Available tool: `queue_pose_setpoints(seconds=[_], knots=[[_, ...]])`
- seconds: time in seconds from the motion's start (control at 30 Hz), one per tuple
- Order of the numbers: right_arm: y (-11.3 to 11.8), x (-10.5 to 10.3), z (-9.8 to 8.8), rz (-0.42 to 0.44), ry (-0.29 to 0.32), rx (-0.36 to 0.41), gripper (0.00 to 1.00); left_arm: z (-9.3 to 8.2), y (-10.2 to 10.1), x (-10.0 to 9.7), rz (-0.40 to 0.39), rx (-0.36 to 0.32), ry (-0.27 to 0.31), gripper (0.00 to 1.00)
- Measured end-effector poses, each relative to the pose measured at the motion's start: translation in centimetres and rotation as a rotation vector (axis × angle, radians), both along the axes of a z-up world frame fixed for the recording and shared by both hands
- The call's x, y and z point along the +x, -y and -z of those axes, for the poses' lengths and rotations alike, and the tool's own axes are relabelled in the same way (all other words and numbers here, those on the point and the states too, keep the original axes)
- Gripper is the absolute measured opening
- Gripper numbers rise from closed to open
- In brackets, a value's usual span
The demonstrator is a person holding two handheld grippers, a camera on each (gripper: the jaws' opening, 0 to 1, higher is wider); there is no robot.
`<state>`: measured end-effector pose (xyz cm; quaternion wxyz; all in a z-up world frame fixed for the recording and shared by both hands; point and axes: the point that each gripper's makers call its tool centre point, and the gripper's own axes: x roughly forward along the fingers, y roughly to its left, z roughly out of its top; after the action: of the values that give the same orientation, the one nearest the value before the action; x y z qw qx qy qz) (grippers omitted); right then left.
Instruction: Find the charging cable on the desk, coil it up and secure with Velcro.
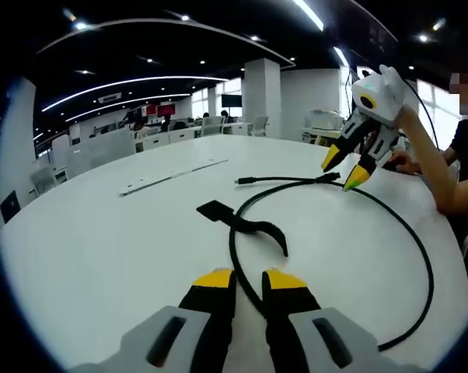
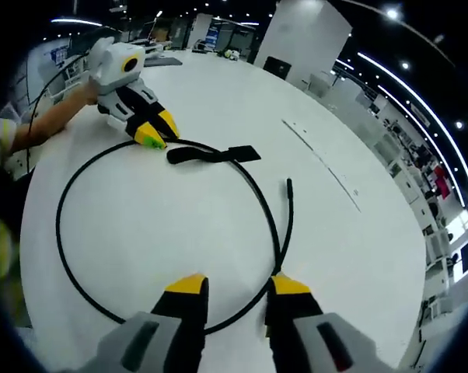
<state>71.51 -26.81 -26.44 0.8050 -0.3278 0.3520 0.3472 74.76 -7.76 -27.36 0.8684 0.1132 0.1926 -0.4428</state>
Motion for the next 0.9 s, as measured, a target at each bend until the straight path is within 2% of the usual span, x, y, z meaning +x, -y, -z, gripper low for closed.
queue_pose_setpoints(seconds=[0.9], knots=[[0.64, -0.22, 0.39, 0.006, -0.004, -0.046, 0.31, 0.07, -0.07, -0.02, -0.007, 0.007, 0.007, 0.15]])
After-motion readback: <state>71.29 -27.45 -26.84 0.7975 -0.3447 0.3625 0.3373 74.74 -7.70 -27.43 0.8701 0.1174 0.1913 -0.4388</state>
